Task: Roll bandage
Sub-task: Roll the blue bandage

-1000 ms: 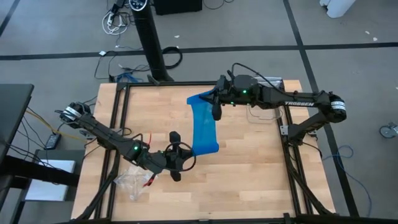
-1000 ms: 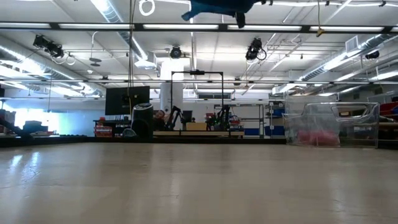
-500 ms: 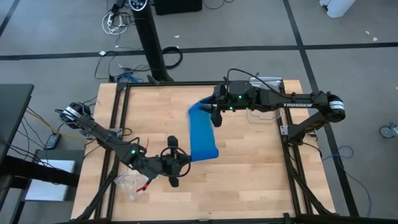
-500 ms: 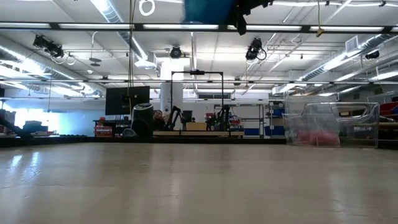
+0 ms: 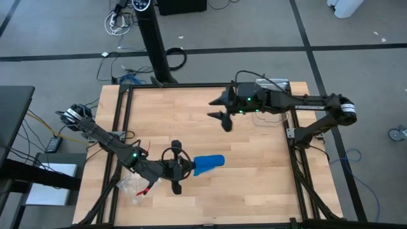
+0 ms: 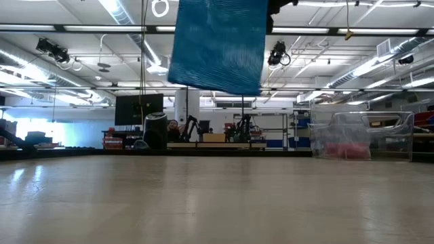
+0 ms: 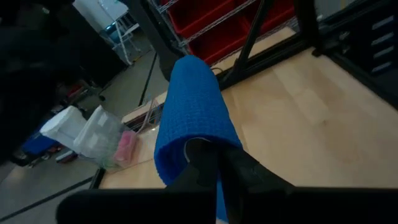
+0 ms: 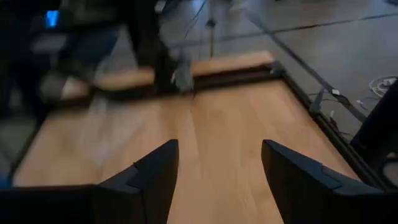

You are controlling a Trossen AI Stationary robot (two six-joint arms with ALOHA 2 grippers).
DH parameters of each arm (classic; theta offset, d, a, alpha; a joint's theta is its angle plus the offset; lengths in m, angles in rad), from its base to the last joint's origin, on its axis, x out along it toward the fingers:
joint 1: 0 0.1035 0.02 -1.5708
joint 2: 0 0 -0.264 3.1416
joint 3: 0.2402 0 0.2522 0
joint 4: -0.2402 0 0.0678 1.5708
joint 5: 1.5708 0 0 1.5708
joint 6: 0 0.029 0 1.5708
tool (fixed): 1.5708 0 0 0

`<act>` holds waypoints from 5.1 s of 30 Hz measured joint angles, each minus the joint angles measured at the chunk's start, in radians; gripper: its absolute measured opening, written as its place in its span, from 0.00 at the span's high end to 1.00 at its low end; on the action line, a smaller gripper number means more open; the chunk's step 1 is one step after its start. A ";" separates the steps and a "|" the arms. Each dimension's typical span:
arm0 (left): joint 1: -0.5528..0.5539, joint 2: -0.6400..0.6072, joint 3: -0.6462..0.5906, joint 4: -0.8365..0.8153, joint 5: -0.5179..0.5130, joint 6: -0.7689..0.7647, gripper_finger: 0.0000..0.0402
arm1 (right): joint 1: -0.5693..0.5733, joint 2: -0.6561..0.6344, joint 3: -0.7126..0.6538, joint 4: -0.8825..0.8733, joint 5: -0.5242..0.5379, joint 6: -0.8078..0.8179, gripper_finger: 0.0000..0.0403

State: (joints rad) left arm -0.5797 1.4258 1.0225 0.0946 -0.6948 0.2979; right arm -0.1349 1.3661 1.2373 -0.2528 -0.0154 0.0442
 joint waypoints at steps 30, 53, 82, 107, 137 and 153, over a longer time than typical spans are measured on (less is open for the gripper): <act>0.303 -0.062 0.000 0.091 0.408 -0.064 0.98 | 0.368 -0.059 -0.947 1.323 0.223 0.072 0.48; 0.332 -0.066 0.000 0.086 0.332 -0.018 0.98 | 0.391 -0.064 -0.877 1.151 0.354 0.047 0.30; 0.331 -0.065 0.000 0.142 0.359 -0.040 0.98 | 0.368 -0.015 -0.892 1.284 0.340 0.056 0.27; 0.346 -0.065 0.000 0.193 0.338 0.013 0.98 | 0.381 0.200 -0.767 1.379 0.284 0.031 0.85; 0.401 -0.088 -0.087 0.059 0.206 -0.028 0.98 | 0.617 0.007 -0.767 1.401 0.342 -0.021 1.00; 0.348 0.081 -0.205 0.310 0.237 -0.101 0.98 | 0.500 -0.060 -0.625 1.162 0.335 0.016 1.00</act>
State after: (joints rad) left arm -0.2319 1.5072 0.8171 0.4042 -0.4580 0.1970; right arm 0.3649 1.3056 0.6121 0.9089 0.3195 0.0598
